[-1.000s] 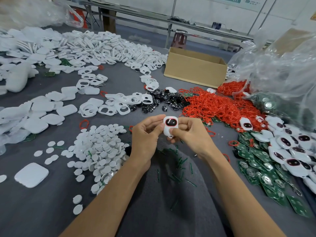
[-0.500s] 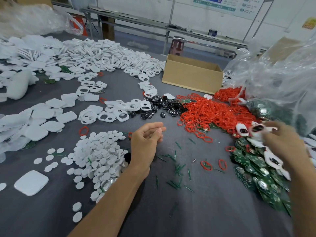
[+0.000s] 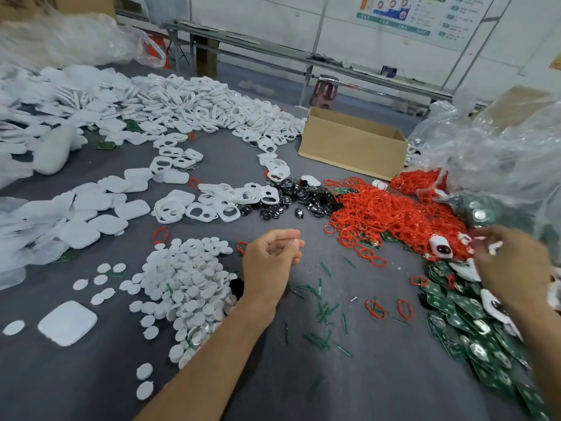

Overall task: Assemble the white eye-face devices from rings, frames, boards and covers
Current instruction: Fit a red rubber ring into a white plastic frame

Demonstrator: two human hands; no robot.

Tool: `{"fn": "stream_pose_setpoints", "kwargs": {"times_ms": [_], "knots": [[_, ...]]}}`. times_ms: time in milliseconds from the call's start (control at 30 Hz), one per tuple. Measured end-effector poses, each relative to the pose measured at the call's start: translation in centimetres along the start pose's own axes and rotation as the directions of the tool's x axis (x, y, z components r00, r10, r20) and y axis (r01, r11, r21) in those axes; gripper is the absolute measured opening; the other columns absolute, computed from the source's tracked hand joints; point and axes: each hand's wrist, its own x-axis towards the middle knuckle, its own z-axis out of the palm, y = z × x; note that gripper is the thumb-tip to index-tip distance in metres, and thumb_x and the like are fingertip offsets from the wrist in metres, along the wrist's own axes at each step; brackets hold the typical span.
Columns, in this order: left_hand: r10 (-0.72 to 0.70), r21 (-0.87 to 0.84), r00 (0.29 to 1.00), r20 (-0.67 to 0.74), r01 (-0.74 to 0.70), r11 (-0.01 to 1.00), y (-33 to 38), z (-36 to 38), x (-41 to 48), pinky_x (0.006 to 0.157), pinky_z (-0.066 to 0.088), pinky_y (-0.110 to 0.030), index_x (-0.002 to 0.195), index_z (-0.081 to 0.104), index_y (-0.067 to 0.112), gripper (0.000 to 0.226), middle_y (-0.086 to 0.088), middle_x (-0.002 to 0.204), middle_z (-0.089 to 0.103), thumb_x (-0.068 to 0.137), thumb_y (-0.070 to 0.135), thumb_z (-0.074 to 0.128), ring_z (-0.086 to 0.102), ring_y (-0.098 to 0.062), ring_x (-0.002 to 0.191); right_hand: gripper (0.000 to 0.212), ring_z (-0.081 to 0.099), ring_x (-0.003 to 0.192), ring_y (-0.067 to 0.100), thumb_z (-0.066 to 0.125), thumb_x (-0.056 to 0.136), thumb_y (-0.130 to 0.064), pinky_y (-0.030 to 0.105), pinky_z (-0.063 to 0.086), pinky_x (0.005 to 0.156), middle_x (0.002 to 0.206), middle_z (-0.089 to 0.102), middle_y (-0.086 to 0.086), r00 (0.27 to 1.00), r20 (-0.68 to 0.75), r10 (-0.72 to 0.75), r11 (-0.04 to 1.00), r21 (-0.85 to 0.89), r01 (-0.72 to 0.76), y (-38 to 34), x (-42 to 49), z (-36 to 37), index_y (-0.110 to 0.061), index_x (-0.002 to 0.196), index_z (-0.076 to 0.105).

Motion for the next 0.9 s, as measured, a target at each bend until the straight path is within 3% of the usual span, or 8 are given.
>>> {"fn": "stream_pose_setpoints", "kwargs": {"times_ms": [100, 200, 300, 467, 633, 700, 800, 900], "knots": [[-0.013, 0.019, 1.000, 0.001, 0.013, 1.000, 0.0, 0.0, 0.1, 0.060, 0.052, -0.017, 0.086, 0.071, 0.015, 0.026, -0.001, 0.075, 0.074, 0.090, -0.006, 0.057, 0.064, -0.007, 0.063, 0.011, 0.054, 0.065, 0.000, 0.068, 0.085, -0.008, 0.015, 0.038, 0.068, 0.082, 0.070, -0.002, 0.913, 0.202, -0.354, 0.921, 0.243, 0.304, -9.9, -0.6, 2.7, -0.012, 0.091, 0.076], [-0.014, 0.071, 0.999, 0.032, 0.011, 0.997, 0.3, 0.2, -0.1, 0.056, 0.051, -0.017, 0.079, 0.067, 0.013, 0.031, -0.003, 0.070, 0.069, 0.090, -0.011, 0.051, 0.059, -0.004, 0.054, 0.007, 0.058, 0.065, 0.002, 0.068, 0.083, -0.011, 0.008, 0.042, 0.070, 0.079, 0.073, -0.001, 0.765, 0.288, -0.577, 0.780, 0.471, 0.411, -19.1, -2.0, 6.3, -0.011, 0.083, 0.075], [0.091, 0.292, 0.996, 0.022, -0.094, 0.952, 0.3, 0.3, -0.3, 0.055, 0.044, -0.025, 0.062, 0.055, 0.017, 0.035, 0.002, 0.055, 0.058, 0.083, -0.011, 0.049, 0.051, -0.005, 0.050, 0.024, 0.063, 0.082, 0.022, 0.068, 0.085, -0.027, 0.033, 0.050, 0.077, 0.084, 0.071, 0.011, 0.695, 0.417, -0.586, 0.784, 0.509, 0.356, -26.1, -2.9, 9.8, -0.004, 0.083, 0.072], [0.036, 0.192, 0.999, 0.001, -0.036, 0.981, 1.1, -0.5, -1.0, 0.083, 0.048, -0.039, 0.073, 0.042, 0.035, 0.019, -0.002, 0.081, 0.055, 0.072, 0.017, 0.047, 0.049, -0.010, 0.085, 0.047, 0.044, 0.070, 0.028, 0.072, 0.079, -0.034, 0.029, 0.031, 0.052, 0.069, 0.040, 0.005, 0.684, 0.513, -0.519, 0.855, 0.316, 0.411, -30.5, -3.2, 13.7, -0.010, 0.063, 0.035], [0.006, 0.222, 0.998, -0.069, 0.009, 0.975, 0.5, -0.6, 0.0, 0.051, 0.039, -0.032, 0.060, 0.047, 0.008, 0.030, -0.013, 0.055, 0.046, 0.088, -0.003, 0.045, 0.043, -0.018, 0.050, 0.028, 0.056, 0.075, 0.028, 0.075, 0.070, -0.025, 0.032, 0.044, 0.057, 0.078, 0.059, 0.012, 0.692, 0.518, -0.503, 0.864, 0.309, 0.397, -29.7, -1.9, 12.8, -0.005, 0.082, 0.060], [-0.071, -0.035, 0.995, -0.072, 0.069, 0.997, 0.8, -0.5, 0.1, 0.050, 0.049, -0.026, 0.082, 0.062, 0.003, 0.027, -0.014, 0.067, 0.063, 0.099, 0.005, 0.041, 0.057, -0.014, 0.051, 0.033, 0.058, 0.071, 0.016, 0.079, 0.069, -0.023, 0.031, 0.054, 0.067, 0.090, 0.068, 0.012, 0.681, 0.485, -0.548, 0.829, 0.423, 0.366, -28.0, -0.6, 10.9, -0.004, 0.094, 0.068], [-0.179, -0.387, 0.984, -0.025, 0.155, 0.909, 1.4, -0.7, 0.5, 0.057, 0.057, -0.027, 0.107, 0.061, 0.001, 0.048, -0.017, 0.085, 0.072, 0.105, 0.039, 0.031, 0.069, -0.020, 0.064, 0.031, 0.055, 0.060, -0.006, 0.081, 0.070, -0.017, 0.003, 0.041, 0.059, 0.088, 0.069, -0.010, 0.535, 0.518, -0.667, 0.744, 0.499, 0.444, -24.5, 1.2, 6.8, -0.020, 0.099, 0.070], [-0.205, -0.414, 0.977, 0.063, 0.212, 0.885, 1.4, -0.8, 0.8, 0.053, 0.056, -0.026, 0.106, 0.063, 0.005, 0.050, -0.012, 0.081, 0.074, 0.101, 0.047, 0.036, 0.070, -0.018, 0.065, 0.031, 0.053, 0.053, 0.001, 0.078, 0.074, -0.012, 0.016, 0.044, 0.057, 0.069, 0.066, -0.012, 0.344, 0.640, -0.688, 0.715, 0.516, 0.471, -21.1, 1.4, 3.9, -0.026, 0.100, 0.069]]}}
